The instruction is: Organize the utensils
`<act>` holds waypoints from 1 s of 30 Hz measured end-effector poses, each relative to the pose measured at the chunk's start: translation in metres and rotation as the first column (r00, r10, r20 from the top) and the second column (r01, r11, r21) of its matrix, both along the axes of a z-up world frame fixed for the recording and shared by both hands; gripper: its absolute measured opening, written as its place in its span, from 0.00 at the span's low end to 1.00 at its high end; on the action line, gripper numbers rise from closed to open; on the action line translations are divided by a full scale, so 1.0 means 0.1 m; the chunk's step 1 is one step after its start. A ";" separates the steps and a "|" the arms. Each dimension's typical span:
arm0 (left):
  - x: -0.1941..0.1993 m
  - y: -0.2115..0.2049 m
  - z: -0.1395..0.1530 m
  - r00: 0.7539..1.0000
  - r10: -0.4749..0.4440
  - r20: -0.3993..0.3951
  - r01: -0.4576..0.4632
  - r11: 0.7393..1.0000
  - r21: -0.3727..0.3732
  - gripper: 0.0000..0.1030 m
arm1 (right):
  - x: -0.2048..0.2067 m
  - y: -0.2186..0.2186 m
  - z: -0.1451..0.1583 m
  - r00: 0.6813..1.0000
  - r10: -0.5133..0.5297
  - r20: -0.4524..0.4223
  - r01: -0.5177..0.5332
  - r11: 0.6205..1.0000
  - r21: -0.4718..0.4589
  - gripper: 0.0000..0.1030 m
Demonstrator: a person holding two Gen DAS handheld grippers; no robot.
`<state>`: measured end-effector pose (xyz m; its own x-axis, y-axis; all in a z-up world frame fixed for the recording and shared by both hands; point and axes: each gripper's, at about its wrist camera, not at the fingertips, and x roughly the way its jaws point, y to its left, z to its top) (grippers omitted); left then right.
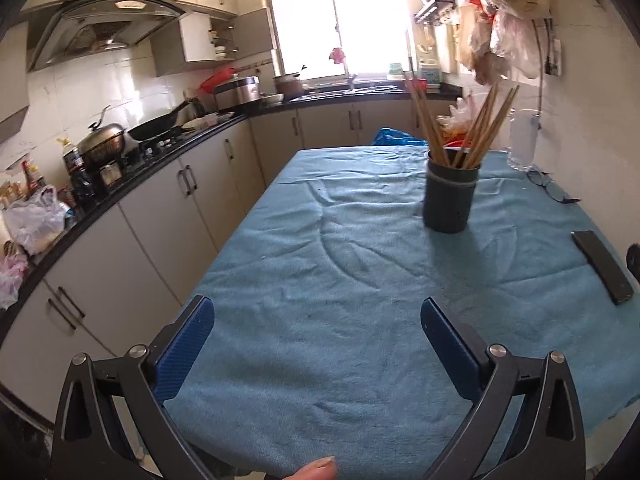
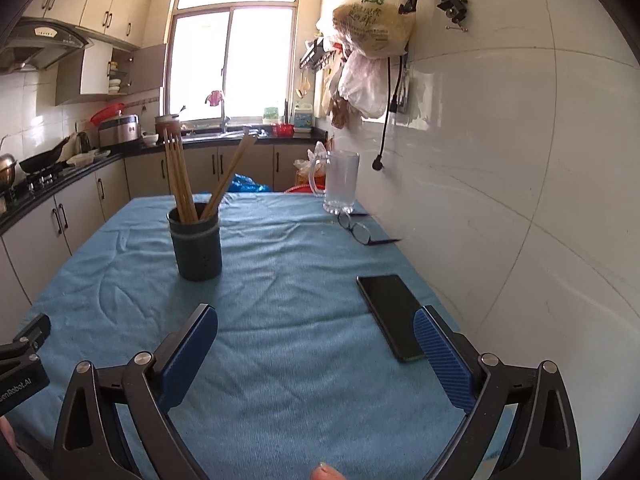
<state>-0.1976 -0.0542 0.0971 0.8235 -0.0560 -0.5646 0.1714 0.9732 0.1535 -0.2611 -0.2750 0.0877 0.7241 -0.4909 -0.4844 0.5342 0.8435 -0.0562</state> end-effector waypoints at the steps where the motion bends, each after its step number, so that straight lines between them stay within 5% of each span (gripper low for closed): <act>1: -0.01 0.02 -0.01 1.000 0.006 -0.001 -0.006 1.000 -0.006 1.00 | 0.01 0.00 -0.03 1.000 0.001 -0.004 -0.001 1.000 0.006 0.98; 8: -0.10 0.10 -0.15 0.998 0.063 0.005 -0.064 0.997 0.046 1.00 | 0.03 0.07 -0.22 0.999 0.003 -0.037 -0.002 1.000 0.029 0.98; 30: -0.06 0.18 -0.27 0.996 0.066 -0.057 -0.066 0.998 0.009 1.00 | 0.09 0.14 -0.36 0.995 0.033 -0.090 -0.031 0.999 0.027 0.98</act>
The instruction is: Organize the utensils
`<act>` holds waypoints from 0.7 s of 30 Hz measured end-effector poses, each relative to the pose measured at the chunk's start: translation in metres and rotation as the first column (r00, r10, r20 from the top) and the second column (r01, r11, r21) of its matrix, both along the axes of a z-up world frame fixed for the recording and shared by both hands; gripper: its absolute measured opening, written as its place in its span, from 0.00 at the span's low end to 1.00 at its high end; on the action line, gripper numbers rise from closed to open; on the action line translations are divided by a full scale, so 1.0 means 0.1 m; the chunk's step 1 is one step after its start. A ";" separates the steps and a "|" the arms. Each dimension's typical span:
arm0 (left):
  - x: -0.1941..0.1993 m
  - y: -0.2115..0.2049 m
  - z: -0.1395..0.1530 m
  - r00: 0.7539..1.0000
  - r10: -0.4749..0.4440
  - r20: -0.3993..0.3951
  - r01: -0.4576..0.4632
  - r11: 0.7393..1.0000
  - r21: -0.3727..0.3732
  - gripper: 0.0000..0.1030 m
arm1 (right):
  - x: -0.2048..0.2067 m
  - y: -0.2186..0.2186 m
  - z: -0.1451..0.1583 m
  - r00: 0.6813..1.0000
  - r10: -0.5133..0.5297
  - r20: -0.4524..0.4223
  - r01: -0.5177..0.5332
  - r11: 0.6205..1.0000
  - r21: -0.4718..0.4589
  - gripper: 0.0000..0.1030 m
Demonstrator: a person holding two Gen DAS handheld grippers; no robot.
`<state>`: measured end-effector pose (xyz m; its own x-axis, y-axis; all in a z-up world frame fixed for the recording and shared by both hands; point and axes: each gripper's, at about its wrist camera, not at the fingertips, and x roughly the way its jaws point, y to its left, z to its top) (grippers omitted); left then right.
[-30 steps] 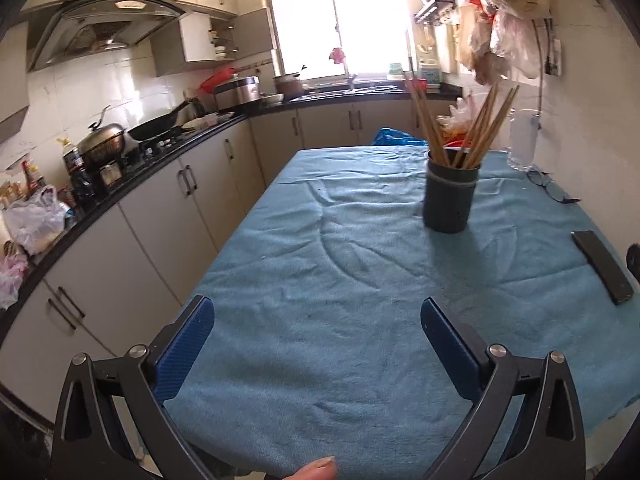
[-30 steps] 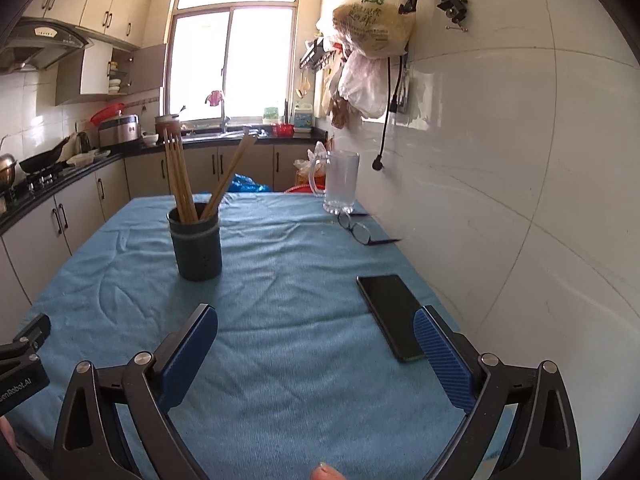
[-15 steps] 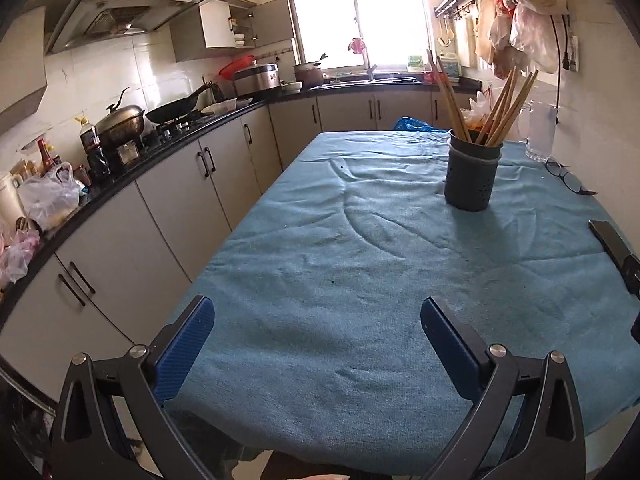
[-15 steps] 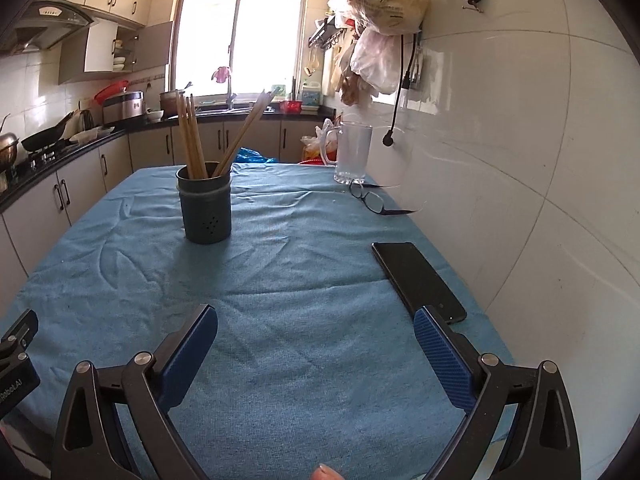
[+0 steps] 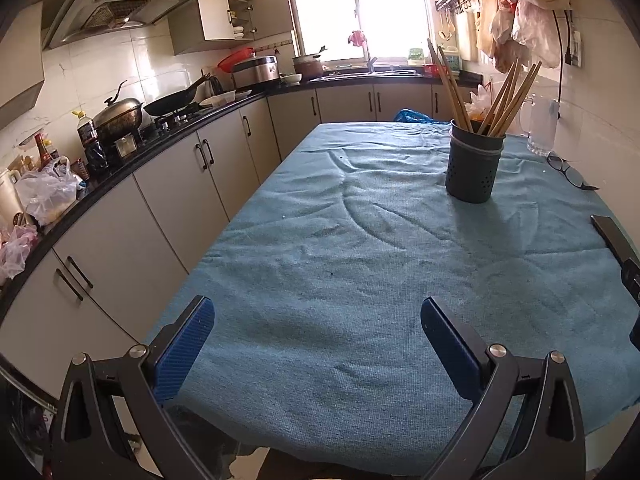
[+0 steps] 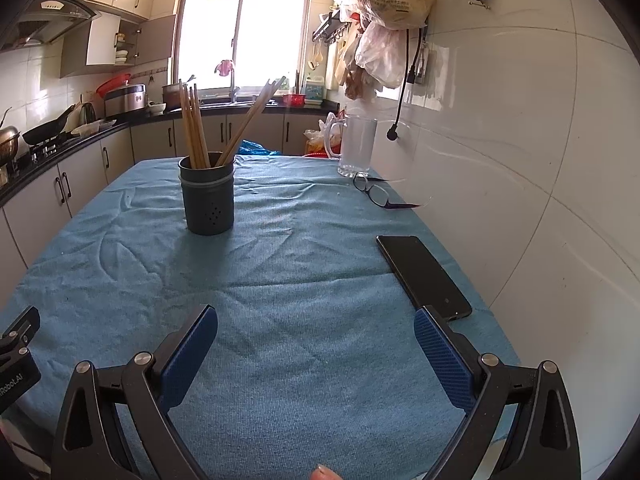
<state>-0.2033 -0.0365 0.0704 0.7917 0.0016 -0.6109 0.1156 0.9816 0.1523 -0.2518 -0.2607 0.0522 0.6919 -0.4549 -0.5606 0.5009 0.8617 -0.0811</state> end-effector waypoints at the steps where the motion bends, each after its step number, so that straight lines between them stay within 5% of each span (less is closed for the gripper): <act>1: 0.00 0.00 -0.01 1.000 0.000 -0.001 0.000 1.000 0.001 1.00 | 0.00 0.00 -0.01 1.000 0.001 -0.003 -0.001 1.000 0.002 0.98; 21: 0.01 0.00 -0.05 1.000 -0.002 -0.012 0.002 1.000 0.001 1.00 | 0.03 0.01 -0.06 1.000 0.012 -0.021 -0.012 1.000 0.007 0.98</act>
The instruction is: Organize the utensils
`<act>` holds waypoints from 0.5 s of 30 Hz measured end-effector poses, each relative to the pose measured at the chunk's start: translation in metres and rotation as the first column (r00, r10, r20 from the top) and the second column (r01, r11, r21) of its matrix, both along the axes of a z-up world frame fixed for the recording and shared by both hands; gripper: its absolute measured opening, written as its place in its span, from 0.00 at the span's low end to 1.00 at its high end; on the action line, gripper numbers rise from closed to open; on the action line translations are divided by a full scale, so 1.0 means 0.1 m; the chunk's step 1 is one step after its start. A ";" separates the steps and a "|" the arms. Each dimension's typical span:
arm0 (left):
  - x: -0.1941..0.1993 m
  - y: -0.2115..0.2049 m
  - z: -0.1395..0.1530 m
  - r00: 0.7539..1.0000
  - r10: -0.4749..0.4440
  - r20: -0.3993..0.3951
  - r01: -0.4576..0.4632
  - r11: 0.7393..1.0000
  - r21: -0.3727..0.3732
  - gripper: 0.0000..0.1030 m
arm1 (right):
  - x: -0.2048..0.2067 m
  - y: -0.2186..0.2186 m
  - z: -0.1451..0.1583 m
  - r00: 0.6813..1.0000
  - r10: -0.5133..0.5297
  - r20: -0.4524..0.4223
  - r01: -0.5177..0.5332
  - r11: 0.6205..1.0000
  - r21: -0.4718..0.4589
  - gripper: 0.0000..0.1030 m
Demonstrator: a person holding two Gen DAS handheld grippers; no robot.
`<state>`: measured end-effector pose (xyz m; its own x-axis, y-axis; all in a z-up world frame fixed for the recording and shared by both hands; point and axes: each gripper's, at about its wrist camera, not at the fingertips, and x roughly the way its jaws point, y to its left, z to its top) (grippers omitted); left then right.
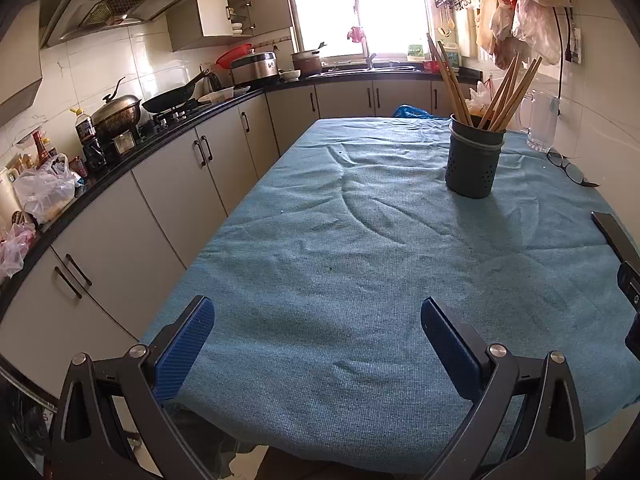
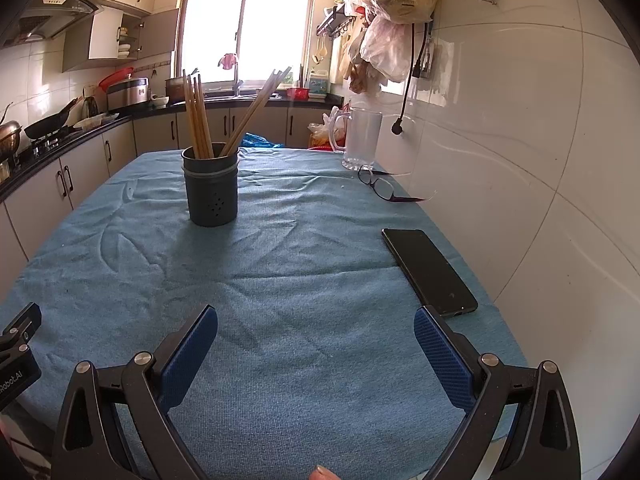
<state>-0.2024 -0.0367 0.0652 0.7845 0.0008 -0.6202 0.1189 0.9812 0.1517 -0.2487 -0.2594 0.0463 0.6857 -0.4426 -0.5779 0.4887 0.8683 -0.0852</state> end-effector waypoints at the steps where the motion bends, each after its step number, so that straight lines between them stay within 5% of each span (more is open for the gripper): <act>1: 0.00 0.00 0.00 1.000 0.001 0.000 -0.001 1.000 0.000 1.00 | 0.00 0.00 0.00 1.000 0.000 0.000 0.000 1.000 0.000 0.98; 15: 0.00 0.01 -0.01 1.000 0.000 -0.005 0.000 1.000 -0.001 1.00 | 0.02 -0.02 -0.03 1.000 0.003 -0.009 -0.003 1.000 0.004 0.98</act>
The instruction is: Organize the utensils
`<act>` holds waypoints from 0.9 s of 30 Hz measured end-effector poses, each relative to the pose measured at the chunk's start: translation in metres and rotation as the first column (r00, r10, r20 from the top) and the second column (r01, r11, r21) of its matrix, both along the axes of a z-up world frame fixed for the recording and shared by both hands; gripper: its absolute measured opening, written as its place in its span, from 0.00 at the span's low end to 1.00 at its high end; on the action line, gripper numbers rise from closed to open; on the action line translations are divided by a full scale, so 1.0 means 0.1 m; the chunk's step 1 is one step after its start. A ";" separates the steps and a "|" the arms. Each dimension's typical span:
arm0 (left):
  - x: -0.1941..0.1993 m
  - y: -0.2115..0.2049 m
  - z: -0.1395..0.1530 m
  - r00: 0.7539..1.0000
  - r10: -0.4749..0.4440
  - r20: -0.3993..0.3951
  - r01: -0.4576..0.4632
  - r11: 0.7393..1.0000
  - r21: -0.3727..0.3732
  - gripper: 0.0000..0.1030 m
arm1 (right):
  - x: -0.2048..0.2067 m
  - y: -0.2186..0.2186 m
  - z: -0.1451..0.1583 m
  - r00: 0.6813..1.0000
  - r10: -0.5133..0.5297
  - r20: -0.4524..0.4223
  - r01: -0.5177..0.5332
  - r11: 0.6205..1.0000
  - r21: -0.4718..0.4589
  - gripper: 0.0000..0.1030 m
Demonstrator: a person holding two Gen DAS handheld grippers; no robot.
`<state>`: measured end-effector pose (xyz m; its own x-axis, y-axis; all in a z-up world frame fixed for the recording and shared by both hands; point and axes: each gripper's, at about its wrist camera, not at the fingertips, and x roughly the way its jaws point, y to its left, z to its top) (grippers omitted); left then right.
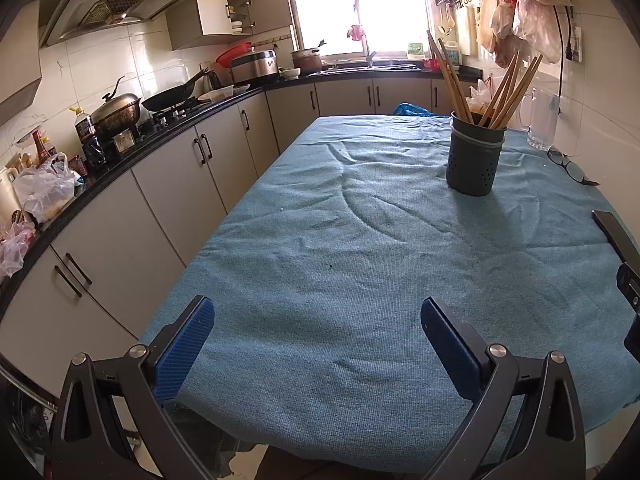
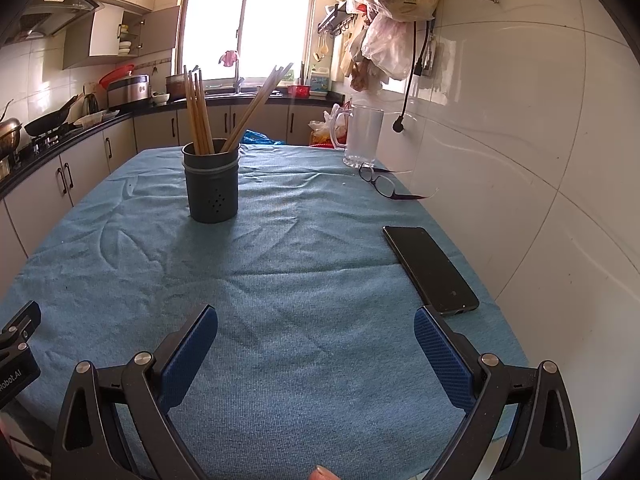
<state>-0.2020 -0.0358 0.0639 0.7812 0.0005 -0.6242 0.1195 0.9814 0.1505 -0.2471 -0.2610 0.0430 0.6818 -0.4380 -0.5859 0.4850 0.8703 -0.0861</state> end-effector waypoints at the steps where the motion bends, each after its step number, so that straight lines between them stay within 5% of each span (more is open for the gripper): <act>1: 0.00 0.00 0.00 1.000 0.000 0.001 0.000 1.000 0.000 1.00 | 0.00 0.00 0.00 1.000 0.000 0.000 0.000 1.000 -0.001 0.98; 27: 0.00 0.00 0.00 1.000 0.000 0.000 0.000 1.000 -0.001 1.00 | 0.02 -0.02 -0.03 1.000 0.003 -0.009 -0.003 1.000 0.003 0.98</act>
